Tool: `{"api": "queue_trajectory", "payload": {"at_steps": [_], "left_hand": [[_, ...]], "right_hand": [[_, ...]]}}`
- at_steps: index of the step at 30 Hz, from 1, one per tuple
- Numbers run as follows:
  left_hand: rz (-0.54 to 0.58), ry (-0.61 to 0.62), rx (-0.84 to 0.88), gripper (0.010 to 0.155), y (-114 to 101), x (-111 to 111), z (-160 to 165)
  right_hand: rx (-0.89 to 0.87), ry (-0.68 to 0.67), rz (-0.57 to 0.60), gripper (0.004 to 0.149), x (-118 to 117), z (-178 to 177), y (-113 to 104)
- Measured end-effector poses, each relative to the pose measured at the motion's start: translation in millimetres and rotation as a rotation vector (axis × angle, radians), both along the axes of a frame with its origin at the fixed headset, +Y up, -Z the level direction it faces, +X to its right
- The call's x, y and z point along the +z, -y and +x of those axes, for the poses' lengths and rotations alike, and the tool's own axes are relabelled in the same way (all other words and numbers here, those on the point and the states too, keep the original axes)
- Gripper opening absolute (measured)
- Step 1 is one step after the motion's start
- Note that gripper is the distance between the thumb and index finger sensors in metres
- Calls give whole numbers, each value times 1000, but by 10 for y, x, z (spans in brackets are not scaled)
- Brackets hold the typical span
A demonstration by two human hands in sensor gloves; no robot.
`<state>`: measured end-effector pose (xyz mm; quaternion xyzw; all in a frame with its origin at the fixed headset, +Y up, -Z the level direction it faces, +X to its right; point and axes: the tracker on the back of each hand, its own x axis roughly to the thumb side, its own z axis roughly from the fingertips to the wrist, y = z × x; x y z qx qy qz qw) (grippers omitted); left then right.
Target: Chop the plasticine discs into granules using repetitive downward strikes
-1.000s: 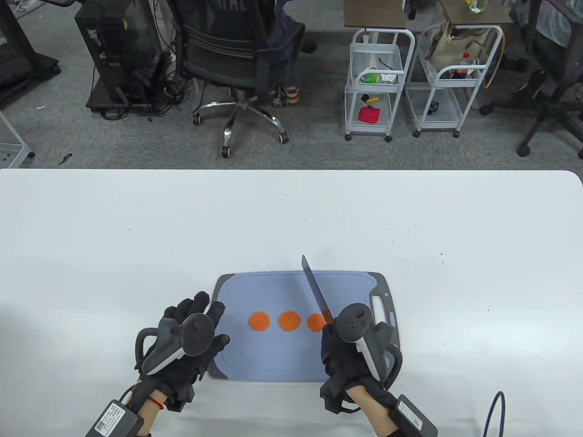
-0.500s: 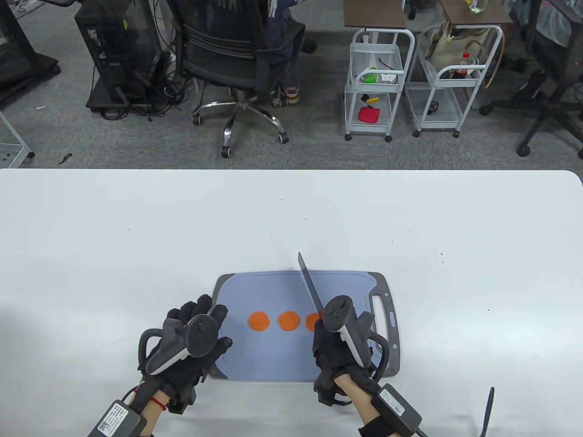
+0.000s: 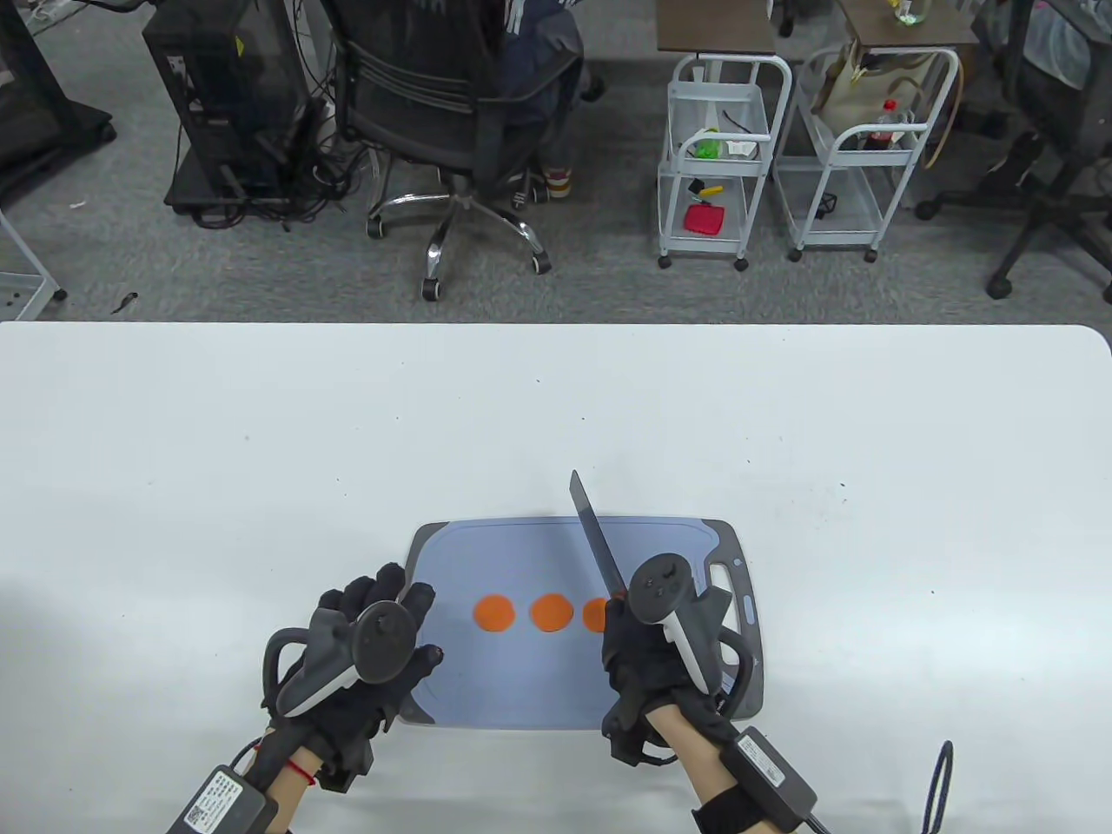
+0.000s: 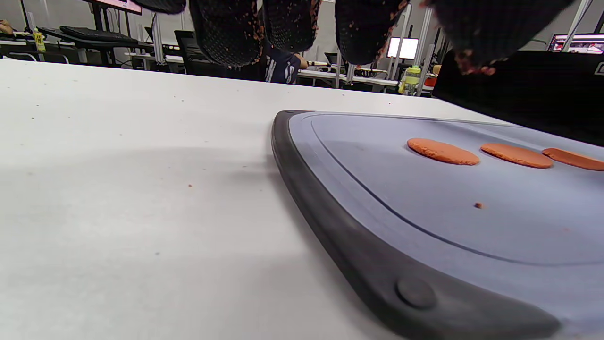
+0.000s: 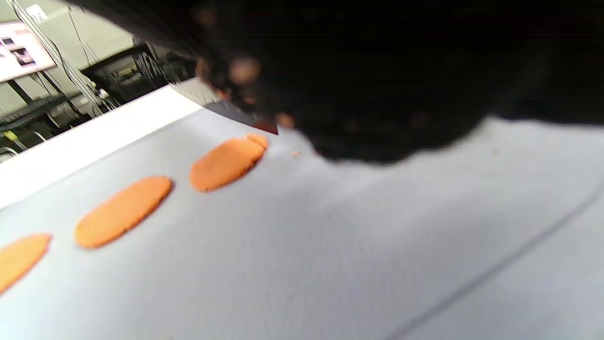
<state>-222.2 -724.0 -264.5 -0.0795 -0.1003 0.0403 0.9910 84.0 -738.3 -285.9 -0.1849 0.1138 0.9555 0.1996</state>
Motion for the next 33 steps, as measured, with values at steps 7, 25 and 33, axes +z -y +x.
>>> {"api": "queue_trajectory", "payload": {"at_steps": [7, 25, 33], "left_hand": [[-17, 18, -25, 75, 36, 18, 60], [-29, 25, -34, 75, 33, 32, 86], [-41, 26, -33, 75, 40, 24, 71]], "right_hand": [[123, -11, 50, 51, -77, -187, 112], [40, -8, 15, 51, -103, -89, 122], [97, -48, 48, 51, -37, -83, -40]]}}
